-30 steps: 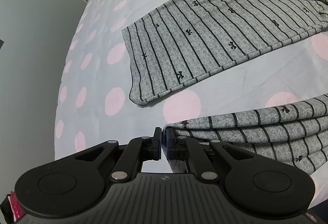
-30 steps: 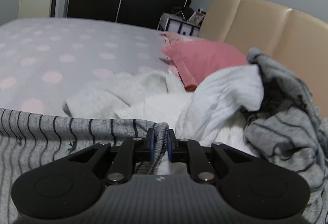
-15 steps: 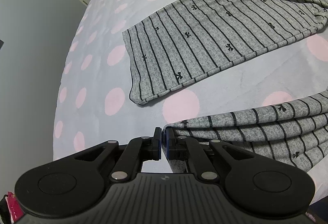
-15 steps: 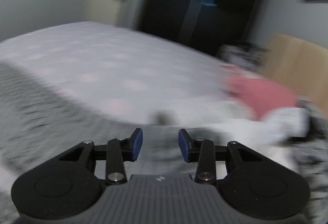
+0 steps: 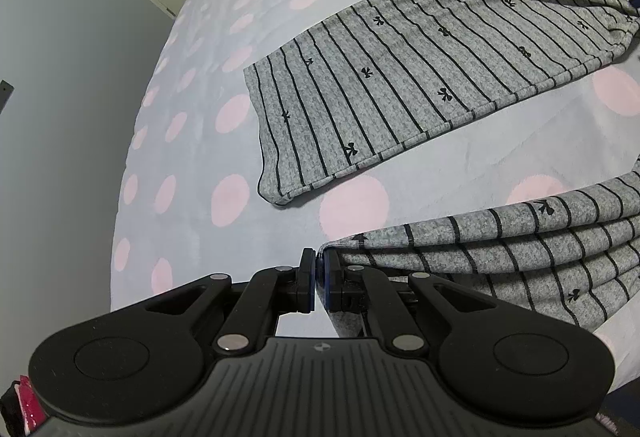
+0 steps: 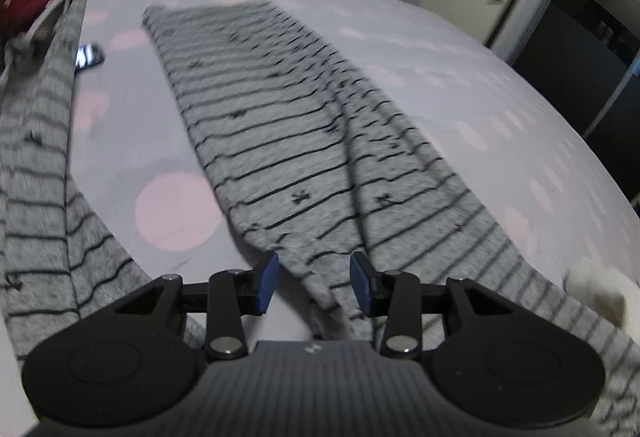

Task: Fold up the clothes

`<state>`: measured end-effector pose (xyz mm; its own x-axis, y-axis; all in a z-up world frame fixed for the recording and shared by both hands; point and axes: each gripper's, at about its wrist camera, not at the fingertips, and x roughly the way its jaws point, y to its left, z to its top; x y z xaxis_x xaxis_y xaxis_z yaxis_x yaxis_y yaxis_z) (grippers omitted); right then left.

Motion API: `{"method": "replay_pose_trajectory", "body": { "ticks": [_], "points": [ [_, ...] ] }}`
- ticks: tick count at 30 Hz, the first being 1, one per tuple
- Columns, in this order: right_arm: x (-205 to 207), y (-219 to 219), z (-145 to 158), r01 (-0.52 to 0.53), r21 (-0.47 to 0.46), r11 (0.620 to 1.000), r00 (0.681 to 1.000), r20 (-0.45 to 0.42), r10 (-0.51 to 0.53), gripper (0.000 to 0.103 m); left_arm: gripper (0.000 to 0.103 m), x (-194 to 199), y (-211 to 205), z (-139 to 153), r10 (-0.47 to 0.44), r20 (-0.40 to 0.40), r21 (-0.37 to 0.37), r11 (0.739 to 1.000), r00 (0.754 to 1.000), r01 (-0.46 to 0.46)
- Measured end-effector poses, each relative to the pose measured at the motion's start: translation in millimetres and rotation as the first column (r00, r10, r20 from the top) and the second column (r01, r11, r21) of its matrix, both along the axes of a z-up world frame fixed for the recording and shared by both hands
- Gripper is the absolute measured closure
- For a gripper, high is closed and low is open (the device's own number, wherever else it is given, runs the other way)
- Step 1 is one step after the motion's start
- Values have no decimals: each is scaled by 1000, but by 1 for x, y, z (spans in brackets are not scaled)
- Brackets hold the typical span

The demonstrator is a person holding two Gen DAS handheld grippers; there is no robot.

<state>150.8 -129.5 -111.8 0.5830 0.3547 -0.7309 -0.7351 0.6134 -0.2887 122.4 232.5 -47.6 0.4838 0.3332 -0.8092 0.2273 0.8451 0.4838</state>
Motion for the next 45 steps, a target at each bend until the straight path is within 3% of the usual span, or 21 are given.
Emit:
{"method": "replay_pose_trajectory", "body": {
  "ticks": [4,8,15,18,24,26,28,34,39,42,45],
  "points": [
    [4,15,-12,-72,-32,997,997,6,72,66,101,0,1,1,-1,0,-6,1000,1000,1],
    [5,23,-22,-90,-66,994,995,-39,88,95,101,0,2,1,-2,0,-9,1000,1000,2],
    [-8,26,-26,-142,-11,990,966,-221,136,100,101,-1,6,2,12,7,-21,1000,1000,-12],
    [-16,25,-19,-119,-40,992,973,-202,109,96,101,-2,6,2,9,8,-17,1000,1000,-8],
    [-25,-23,29,-26,24,999,990,-139,29,90,101,-7,8,1,9,8,-20,1000,1000,-9],
    [-35,-48,43,4,22,1000,993,-114,-1,68,101,-8,10,-2,10,-2,-18,1000,1000,-10],
    [-48,-73,53,23,5,1000,995,-95,-23,66,101,-9,11,-5,7,-12,-15,1000,1000,-7],
    [-100,-127,66,15,-136,991,999,-50,-22,66,101,-11,16,-10,11,-20,2,1000,1000,-11],
    [-146,-147,58,-26,-235,972,998,-66,10,55,101,-13,24,-14,37,-28,5,999,999,-36],
    [-174,-147,44,-82,-311,947,995,-87,58,46,101,-18,23,-14,14,-22,8,1000,1000,-14],
    [-197,-146,27,-149,-414,898,988,-92,122,44,101,-26,21,-12,-24,1,21,999,1000,24]
  ]
}}
